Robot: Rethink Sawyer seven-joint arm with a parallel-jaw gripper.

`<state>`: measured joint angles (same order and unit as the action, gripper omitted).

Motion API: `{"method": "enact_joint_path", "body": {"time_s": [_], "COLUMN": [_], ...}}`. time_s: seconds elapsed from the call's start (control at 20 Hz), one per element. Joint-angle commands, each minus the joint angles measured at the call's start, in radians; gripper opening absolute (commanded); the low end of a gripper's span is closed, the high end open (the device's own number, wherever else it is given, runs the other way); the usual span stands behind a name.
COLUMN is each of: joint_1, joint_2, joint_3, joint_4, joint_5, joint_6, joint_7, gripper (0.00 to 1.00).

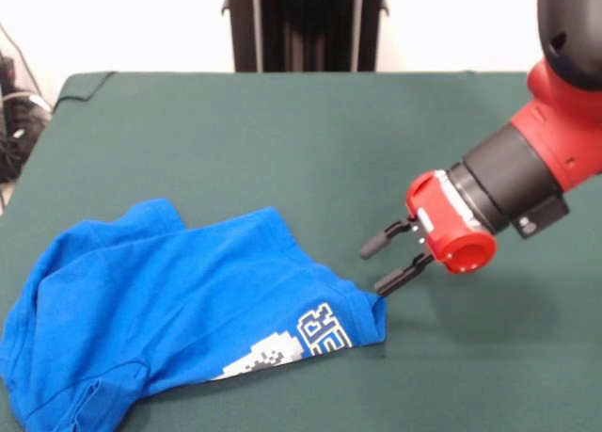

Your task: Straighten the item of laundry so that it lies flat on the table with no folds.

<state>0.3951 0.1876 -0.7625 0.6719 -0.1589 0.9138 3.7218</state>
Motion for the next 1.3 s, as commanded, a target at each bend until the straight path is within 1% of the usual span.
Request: {"method": "enact_joint_path", "body": {"time_s": [0.05, 0.2, 0.4, 0.6, 0.65, 0.8, 0.85, 1.05, 1.3], "joint_1": [0.037, 0.033, 0.000, -0.033, -0.049, -0.055, -0.049, -0.047, -0.047], "joint_2": [0.049, 0.034, 0.020, 0.051, 0.062, 0.061, 0.047, 0.051, 0.075], "joint_3": [0.004, -0.008, -0.032, -0.057, -0.065, -0.075, -0.073, -0.082, -0.100], "joint_4": [0.130, 0.170, 0.194, 0.168, 0.141, 0.144, 0.159, 0.155, 0.132], "joint_5": [0.054, 0.036, 0.004, 0.007, 0.014, 0.025, 0.030, 0.044, 0.055], "joint_6": [-0.036, -0.077, -0.146, -0.198, -0.198, -0.220, -0.229, -0.238, -0.246], "joint_7": [0.387, 0.358, 0.313, 0.307, 0.302, 0.288, 0.275, 0.275, 0.290], "gripper": [1.00, 1.00, 1.00, 1.00, 1.00, 1.00, 1.00, 1.00, 1.00]}}
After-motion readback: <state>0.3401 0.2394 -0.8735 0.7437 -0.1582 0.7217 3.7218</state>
